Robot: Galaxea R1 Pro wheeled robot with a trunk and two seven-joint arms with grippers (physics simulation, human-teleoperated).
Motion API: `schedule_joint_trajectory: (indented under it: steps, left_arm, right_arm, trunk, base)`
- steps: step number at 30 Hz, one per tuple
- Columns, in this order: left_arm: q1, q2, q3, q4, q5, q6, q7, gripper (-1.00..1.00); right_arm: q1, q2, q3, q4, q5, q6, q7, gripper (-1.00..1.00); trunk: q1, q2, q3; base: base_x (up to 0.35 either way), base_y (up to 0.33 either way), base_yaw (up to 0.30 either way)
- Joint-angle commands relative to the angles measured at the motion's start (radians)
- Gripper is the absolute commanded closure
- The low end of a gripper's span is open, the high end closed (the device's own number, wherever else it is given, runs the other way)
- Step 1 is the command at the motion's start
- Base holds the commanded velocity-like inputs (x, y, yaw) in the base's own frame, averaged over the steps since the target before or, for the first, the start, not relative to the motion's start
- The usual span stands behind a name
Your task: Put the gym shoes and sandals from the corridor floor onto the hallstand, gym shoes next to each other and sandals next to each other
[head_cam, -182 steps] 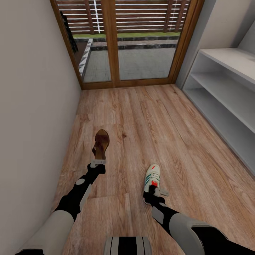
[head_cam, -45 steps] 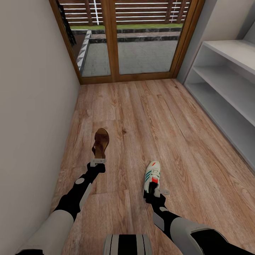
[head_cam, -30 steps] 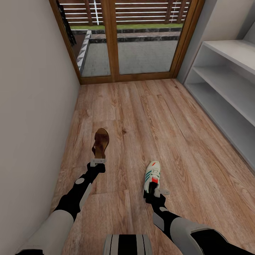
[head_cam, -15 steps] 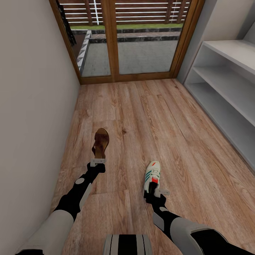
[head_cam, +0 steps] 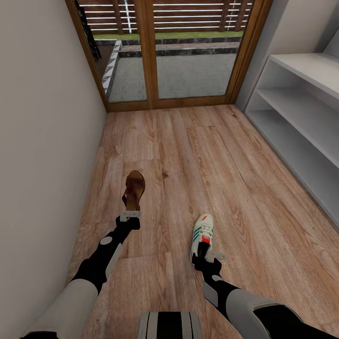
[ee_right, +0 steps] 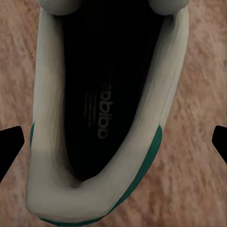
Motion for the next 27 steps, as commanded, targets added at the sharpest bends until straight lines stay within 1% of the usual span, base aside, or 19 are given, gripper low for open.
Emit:
schedule_joint_trajectory:
  steps: [1, 27]
  left_arm:
    - [0.000, 0.000, 0.002, 0.001, -0.003, -0.003, -0.005, 1.00]
    - [0.000, -0.002, 0.002, 0.001, -0.003, -0.003, -0.005, 1.00]
  right_arm:
    - [-0.001, 0.001, 0.008, 0.004, -0.008, -0.006, -0.002, -1.00]
    - [-0.001, 0.004, 0.010, 0.005, -0.006, -0.002, 0.002, -1.00]
  trunk:
    - [0.000, 0.000, -0.001]
    - [0.000, 0.000, -0.001]
  base:
    - [0.000, 0.000, 0.000]
    - [0.000, 0.000, 0.000]
